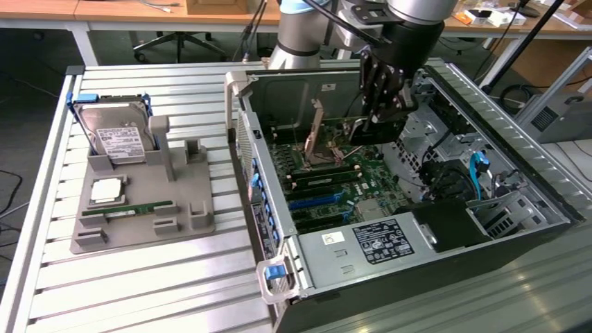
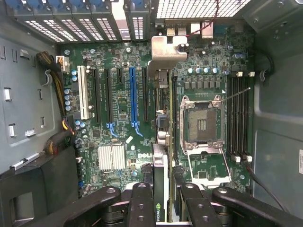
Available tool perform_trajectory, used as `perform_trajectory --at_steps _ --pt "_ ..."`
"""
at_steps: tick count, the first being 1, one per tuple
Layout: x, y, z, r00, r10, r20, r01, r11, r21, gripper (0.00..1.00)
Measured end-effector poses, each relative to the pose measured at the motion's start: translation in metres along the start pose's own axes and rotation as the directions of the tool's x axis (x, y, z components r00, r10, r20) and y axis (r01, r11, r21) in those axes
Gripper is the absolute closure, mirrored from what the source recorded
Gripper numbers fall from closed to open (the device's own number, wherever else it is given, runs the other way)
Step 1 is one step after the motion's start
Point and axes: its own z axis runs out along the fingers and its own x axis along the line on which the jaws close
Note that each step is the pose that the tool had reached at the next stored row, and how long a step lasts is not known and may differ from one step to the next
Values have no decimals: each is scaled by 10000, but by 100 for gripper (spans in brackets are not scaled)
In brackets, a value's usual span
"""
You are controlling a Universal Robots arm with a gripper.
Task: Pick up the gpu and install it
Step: 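Insert the gpu into the slot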
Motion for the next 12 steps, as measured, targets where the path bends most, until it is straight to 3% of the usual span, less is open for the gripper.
perform_trajectory --at_steps 12 --pt "1 1 29 10000 -1 0 1 10000 0 73"
